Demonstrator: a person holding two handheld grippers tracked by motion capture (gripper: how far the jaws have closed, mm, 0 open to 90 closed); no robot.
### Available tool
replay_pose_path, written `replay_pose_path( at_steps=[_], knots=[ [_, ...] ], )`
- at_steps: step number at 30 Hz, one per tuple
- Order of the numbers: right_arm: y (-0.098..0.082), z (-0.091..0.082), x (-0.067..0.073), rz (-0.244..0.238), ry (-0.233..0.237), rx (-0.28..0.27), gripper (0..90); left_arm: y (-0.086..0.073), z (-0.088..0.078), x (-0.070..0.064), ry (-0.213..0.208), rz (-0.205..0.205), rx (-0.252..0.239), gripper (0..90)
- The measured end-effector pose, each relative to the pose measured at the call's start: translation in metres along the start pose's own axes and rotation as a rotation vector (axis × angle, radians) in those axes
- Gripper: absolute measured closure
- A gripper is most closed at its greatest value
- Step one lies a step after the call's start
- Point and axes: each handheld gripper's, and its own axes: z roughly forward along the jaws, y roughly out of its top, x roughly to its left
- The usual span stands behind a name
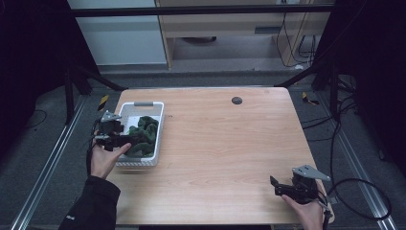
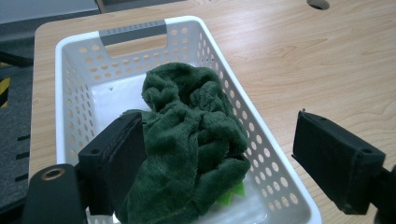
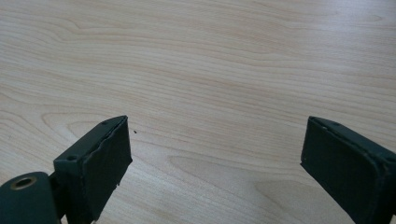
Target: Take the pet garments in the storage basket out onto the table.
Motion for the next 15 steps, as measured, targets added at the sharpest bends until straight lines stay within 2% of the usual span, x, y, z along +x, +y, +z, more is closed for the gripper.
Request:
replay_pose_path(
  at_steps=[15],
  knots=[
    [0.000, 0.001, 0.000, 0.001, 0.006, 0.007, 8.6, 0.012, 0.016, 0.001, 0.016, 0.023, 0.075, 15.9]
  ],
)
